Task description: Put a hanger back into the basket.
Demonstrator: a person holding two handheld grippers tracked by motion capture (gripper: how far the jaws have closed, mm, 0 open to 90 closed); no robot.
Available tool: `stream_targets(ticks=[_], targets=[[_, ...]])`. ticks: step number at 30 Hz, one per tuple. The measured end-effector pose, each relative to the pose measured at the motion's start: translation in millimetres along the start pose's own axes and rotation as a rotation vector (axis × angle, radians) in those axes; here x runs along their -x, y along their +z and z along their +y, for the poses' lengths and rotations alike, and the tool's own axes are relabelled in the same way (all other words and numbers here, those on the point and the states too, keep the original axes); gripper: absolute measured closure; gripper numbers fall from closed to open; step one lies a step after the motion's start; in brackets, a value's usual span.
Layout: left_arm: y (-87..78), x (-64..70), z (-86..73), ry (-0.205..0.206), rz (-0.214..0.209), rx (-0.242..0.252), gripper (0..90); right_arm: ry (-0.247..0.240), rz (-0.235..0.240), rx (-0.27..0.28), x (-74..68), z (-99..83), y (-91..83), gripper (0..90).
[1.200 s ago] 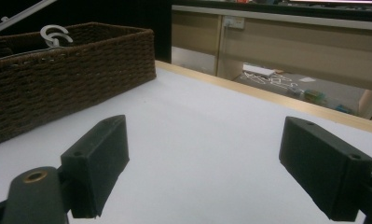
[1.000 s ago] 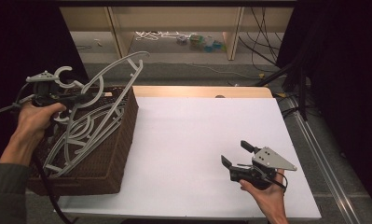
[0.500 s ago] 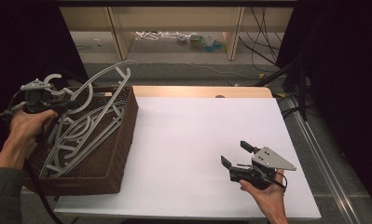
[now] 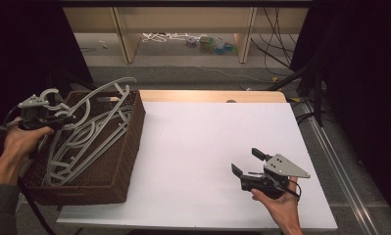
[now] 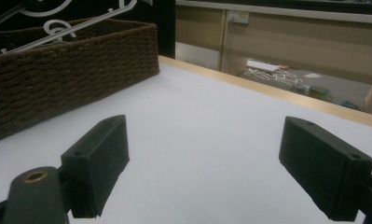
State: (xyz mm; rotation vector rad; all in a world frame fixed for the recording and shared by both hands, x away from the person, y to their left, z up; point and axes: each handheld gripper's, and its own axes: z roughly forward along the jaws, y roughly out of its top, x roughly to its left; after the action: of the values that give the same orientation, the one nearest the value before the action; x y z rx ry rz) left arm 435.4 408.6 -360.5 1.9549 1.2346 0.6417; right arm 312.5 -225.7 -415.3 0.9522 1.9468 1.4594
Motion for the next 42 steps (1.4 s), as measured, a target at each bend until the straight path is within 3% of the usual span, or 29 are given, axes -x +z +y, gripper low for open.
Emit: stream_targets(ticks=[2,3,5,8,10,11,12,13,15,16,24,25,29,31,36,39,42], targets=[[1.0,-2.0,-4.8,0.006,0.001,-0.010,82.0,0.004,0.004,-0.003,-0.3,-0.3,0.3,16.7],[2.8,-1.5,-7.1,-0.009,-0.001,-0.010,82.0,0.012,0.007,0.008,-0.6,-0.5,1.4,16.7],[3.5,-3.4,-10.2,0.033,0.003,-0.060,82.1,0.004,0.006,-0.006,-0.2,-0.4,0.9,16.7],[5.8,-2.7,-14.7,0.067,0.016,-0.088,82.0,0.005,0.003,0.002,-0.2,-0.6,1.1,16.8],[5.9,-3.6,-17.0,0.067,0.008,-0.110,81.9,0.006,0.007,0.000,0.3,-0.3,0.9,16.8],[9.1,-1.5,-19.6,0.034,0.017,-0.077,81.9,0.004,0.006,-0.003,0.6,-0.5,0.7,16.8],[10.4,-1.2,-20.7,0.026,0.015,-0.083,81.9,0.002,-0.002,0.001,0.7,-1.0,0.9,16.7],[11.5,-0.9,-22.2,0.045,0.003,-0.115,81.9,0.003,-0.004,0.000,0.9,-1.0,1.0,16.8],[13.3,0.6,-23.1,0.043,0.009,-0.112,81.8,0.004,0.001,-0.003,0.8,-0.5,0.8,16.7],[14.5,0.6,-23.9,0.063,0.000,-0.138,81.7,0.003,0.003,-0.007,0.4,-0.5,0.7,16.7],[29.3,10.2,-24.7,0.083,0.025,-0.164,81.5,0.001,0.004,-0.008,1.1,-0.9,0.7,16.7],[30.6,11.9,-23.7,0.092,0.035,-0.188,81.4,0.006,0.003,0.003,1.1,-1.1,1.7,16.8],[35.8,14.2,-23.9,0.074,0.044,-0.201,81.2,0.004,0.005,-0.007,1.2,-1.2,0.7,16.8],[39.2,15.9,-25.5,0.123,0.080,-0.251,80.5,0.003,-0.001,-0.002,1.1,-0.7,1.1,16.8],[41.6,13.5,-31.1,0.086,0.101,-0.266,78.3,0.004,-0.001,-0.003,1.0,-0.8,1.0,16.8],[38.0,11.5,-32.2,0.052,0.119,-0.253,69.5,0.006,0.010,-0.006,1.2,-1.4,1.2,16.8],[30.0,14.8,-28.4,0.008,0.179,-0.215,55.9,0.009,0.010,0.002,0.8,-1.1,1.8,16.8]])
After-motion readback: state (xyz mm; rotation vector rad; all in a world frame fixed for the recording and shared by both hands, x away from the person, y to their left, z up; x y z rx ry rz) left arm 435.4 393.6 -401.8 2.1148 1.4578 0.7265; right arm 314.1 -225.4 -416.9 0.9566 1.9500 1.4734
